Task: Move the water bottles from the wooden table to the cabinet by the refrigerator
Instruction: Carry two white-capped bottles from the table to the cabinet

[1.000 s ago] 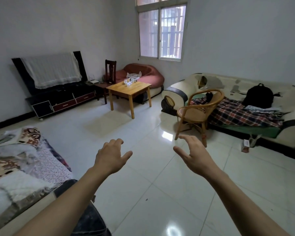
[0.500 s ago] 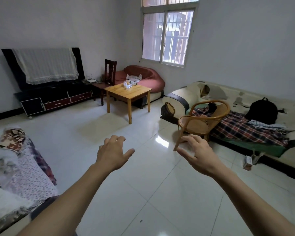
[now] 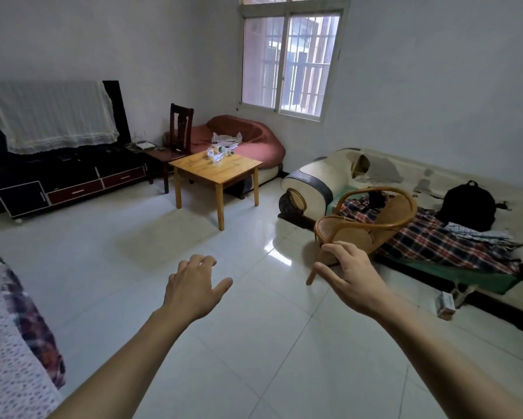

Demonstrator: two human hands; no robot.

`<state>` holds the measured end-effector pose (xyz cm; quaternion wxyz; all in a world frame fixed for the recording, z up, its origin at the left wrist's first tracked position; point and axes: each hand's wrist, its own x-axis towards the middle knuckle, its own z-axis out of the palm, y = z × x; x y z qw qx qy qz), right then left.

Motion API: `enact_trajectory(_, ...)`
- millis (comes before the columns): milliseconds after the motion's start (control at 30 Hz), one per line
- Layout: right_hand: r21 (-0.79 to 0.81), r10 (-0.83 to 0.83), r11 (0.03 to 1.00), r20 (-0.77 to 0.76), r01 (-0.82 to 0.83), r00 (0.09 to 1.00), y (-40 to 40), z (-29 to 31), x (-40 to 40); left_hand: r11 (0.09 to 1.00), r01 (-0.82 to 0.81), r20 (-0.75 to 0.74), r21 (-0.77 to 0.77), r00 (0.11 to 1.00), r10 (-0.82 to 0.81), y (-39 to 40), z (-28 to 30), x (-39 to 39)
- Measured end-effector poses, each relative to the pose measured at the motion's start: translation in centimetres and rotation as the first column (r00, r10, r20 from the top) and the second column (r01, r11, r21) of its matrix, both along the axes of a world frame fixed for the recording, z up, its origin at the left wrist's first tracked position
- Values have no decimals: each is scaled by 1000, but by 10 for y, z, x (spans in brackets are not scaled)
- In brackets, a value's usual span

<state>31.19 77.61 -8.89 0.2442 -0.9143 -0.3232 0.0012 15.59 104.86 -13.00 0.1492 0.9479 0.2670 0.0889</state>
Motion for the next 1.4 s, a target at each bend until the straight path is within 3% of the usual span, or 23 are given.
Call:
enact_trajectory(333, 107, 40, 993, 2, -40, 999, 66, -10, 165, 997, -48, -18, 60, 999, 49, 52, 6, 155)
enact_trajectory(533, 83, 64, 994, 48, -67, 997, 111, 0, 253, 991, -95, -8, 94, 995, 96, 92, 24, 227)
enact_trajectory(833, 34, 136, 990, 77, -139, 988, 201, -6, 339, 991, -130, 22, 41, 991, 129, 173, 10, 303)
enact_trajectory(1200, 9, 115, 993, 194, -119, 974, 359, 20, 427, 993, -116, 122, -17, 986, 117, 330, 13, 398)
enact_trajectory(1400, -12, 159, 987, 107, -159, 981, 425, -2, 460, 992, -107, 84, -68, 990, 112, 381, -1, 432)
